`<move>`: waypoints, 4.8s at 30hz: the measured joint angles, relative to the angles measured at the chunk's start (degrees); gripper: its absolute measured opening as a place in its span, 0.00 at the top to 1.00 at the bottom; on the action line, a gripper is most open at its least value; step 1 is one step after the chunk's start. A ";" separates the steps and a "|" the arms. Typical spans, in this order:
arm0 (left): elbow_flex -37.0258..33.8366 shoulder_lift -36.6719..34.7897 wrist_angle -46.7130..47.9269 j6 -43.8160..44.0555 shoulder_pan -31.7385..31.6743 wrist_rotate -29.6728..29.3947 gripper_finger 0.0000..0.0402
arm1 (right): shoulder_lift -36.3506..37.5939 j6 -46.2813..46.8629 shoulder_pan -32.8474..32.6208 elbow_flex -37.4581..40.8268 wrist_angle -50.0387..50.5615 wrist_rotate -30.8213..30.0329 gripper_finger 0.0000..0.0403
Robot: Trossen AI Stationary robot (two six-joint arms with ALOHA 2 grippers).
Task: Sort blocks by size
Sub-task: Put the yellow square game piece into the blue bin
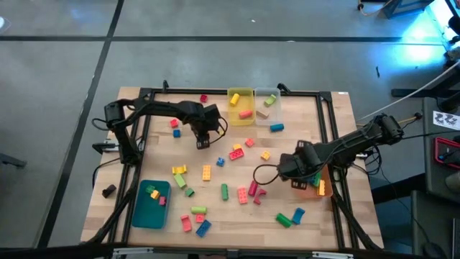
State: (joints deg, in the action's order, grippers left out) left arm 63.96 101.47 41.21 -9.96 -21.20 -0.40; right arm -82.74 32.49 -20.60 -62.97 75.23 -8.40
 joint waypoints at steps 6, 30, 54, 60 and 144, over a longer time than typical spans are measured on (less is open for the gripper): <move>9.99 0.00 11.49 0.90 2.47 1.01 0.70 | 0.00 0.04 1.46 -0.42 -7.29 -11.08 0.21; 18.08 -0.97 48.76 36.74 34.44 19.33 0.67 | 0.00 -10.47 18.92 8.15 -31.86 -3.04 0.21; 17.99 -1.07 47.32 63.77 57.08 7.12 0.66 | 0.00 -10.44 21.00 13.39 -38.28 -2.96 0.21; 17.99 -1.07 48.52 71.24 58.53 7.04 0.55 | 0.00 -10.45 21.00 13.39 -38.28 -2.93 0.21; -22.24 -27.41 -31.82 17.71 11.17 -8.57 0.48 | -7.63 -8.43 21.00 24.56 -68.21 -7.04 0.63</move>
State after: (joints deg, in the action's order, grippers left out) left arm 41.71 74.06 9.39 7.75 -10.03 -8.97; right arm -90.37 24.06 0.40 -38.41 7.02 -15.44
